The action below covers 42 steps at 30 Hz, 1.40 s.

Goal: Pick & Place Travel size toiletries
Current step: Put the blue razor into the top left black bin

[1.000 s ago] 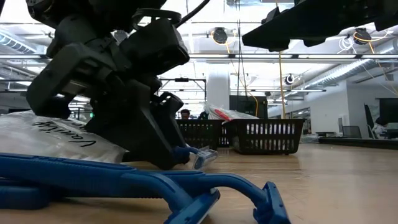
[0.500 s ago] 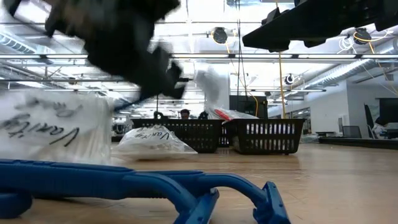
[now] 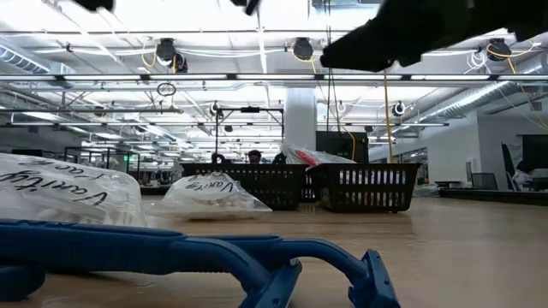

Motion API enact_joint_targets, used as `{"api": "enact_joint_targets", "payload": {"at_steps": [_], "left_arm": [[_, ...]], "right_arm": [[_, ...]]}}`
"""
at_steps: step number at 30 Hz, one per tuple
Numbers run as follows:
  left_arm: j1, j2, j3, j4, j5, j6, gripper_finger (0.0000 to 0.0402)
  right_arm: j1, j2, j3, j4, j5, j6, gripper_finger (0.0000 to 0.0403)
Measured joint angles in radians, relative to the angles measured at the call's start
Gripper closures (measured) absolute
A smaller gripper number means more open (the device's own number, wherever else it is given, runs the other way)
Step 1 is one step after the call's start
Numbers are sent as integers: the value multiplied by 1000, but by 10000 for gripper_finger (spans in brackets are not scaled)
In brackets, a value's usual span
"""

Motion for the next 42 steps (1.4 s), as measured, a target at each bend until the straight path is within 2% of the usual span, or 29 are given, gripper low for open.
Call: {"api": "enact_joint_targets", "payload": {"at_steps": [2,8,14,17,25,34,42], "left_arm": [[34,11,-39,114,0,15,389],[136,85,-66,423,153,-13,389],[209,161,-64,449,180,-89,389],[223,186,-61,467,184,-97,389],[231,186,-61,480,233,-121,389],[220,186,-44,463,233,-145,389],[218,264,30,461,245,-141,389]], "right_arm": [[-18,11,0,52,-1,31,206],[-79,59,0,187,-1,44,206],[-110,87,-1,322,-7,43,206],[-115,83,0,363,-56,42,206],[-121,85,0,349,-82,36,206],[-121,84,0,347,-82,34,206],[-120,84,0,340,-82,31,206]]}}
